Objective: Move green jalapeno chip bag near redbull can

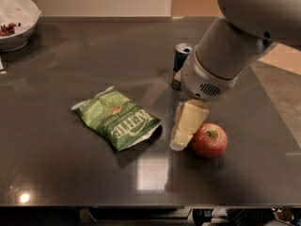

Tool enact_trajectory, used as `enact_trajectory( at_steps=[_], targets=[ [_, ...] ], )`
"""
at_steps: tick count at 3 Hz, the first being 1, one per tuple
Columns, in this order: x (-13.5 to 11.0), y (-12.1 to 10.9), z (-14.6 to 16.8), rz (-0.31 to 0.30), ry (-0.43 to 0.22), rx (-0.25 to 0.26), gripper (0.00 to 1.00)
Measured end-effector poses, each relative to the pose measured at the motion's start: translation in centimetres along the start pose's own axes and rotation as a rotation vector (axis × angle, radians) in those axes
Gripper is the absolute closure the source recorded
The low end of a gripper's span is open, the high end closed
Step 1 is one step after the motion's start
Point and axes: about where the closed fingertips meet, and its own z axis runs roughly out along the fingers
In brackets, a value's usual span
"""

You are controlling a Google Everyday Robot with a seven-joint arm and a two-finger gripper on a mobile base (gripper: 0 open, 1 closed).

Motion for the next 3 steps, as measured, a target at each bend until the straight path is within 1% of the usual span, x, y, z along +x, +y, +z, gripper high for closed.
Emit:
enact_trajectory(
  at_steps=[1,2,3],
  targets=[
    [-1.7,-0.5,2.3,0.011,-0.003,-0.008,0.0],
    [-3.1,-1.2,3.9,0.031,-0.014,-0.011,0.0],
    [-4.3,-1.0,5.5,0.039,-0.022,-0.033,0.0]
  ],
)
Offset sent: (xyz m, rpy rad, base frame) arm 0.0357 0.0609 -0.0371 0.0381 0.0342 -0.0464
